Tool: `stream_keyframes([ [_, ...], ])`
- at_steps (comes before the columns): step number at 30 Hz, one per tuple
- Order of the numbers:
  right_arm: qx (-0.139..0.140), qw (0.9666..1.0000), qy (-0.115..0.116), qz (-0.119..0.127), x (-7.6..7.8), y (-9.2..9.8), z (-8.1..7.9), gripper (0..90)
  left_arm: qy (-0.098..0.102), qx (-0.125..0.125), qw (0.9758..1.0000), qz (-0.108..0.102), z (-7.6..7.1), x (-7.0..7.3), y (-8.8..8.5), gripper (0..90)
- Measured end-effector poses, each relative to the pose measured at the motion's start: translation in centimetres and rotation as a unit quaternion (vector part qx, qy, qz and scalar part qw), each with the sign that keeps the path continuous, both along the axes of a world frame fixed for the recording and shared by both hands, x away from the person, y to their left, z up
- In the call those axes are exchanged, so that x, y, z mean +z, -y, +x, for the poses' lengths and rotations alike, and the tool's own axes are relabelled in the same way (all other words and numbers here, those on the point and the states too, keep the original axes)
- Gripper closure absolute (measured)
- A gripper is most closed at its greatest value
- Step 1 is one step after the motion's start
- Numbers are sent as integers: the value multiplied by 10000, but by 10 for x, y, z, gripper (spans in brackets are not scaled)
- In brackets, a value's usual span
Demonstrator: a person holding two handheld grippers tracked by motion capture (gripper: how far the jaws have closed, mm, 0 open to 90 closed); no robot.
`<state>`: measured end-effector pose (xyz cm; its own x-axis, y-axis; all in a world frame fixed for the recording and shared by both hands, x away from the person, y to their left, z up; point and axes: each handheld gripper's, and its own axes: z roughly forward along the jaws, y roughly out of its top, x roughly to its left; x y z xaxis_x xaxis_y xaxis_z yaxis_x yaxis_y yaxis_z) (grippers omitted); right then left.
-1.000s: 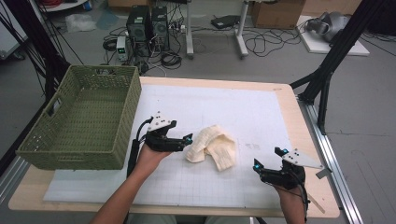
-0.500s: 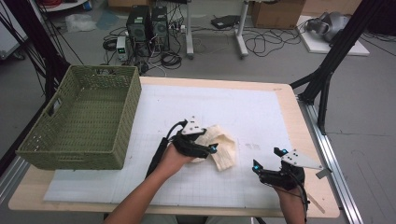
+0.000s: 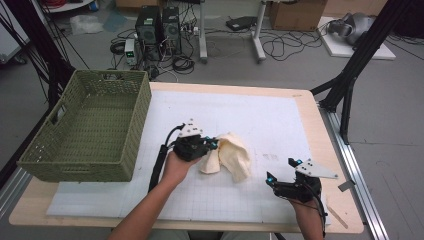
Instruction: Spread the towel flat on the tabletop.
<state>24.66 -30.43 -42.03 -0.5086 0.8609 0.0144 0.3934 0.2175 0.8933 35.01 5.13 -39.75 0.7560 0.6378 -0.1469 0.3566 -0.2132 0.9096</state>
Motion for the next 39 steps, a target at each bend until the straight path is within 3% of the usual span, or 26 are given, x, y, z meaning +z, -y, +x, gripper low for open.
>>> stream_keyframes([
  [4,71,10000,-14,-41,-1,-8,3,75,-76,579,9982,-99,6,-5,-22,873],
  [7,164,9998,-38,-80,-1,-14,6,75,-162,912,9956,152,11,-13,-35,873],
  [10,271,9995,-88,-143,-3,-20,7,75,-279,1225,9914,352,16,-21,-47,872],
  [14,283,9994,-125,-139,-4,-22,8,74,-491,1352,9878,600,20,-28,-57,838],
  [15,287,9994,-118,-153,-4,-22,9,75,-510,1424,9870,547,20,-27,-58,745],
  [16,279,9994,-136,-147,-5,-22,9,75,-439,1453,9872,493,18,-24,-58,556],
  [18,288,9994,-140,-156,-5,-22,10,75,-57,1417,9893,354,11,-13,-56,506],
  [20,295,9993,-164,-177,-6,-23,11,74,256,1083,9937,149,4,-4,-51,428],
  [21,308,9992,-180,-187,-7,-25,13,74,338,917,9952,99,1,-1,-48,425],
  [25,402,9985,-232,-282,-8,-34,19,74,349,378,9985,-195,-7,5,-40,381],
  [29,538,9975,-285,-354,-11,-49,32,74,229,56,9997,-54,-10,1,-33,351],
  [33,694,9954,-405,-514,-17,-71,56,75,62,134,9988,471,-5,-12,-27,355],
  [34,733,9949,-463,-520,-18,-78,62,76,13,169,9985,523,-4,-14,-26,365],
  [36,882,9935,-537,-470,-22,-92,76,96,-54,255,9964,811,-1,-19,-26,403],
  [39,1045,9910,-693,-466,-26,-112,92,182,-166,306,9953,903,1,-24,-30,507],
])
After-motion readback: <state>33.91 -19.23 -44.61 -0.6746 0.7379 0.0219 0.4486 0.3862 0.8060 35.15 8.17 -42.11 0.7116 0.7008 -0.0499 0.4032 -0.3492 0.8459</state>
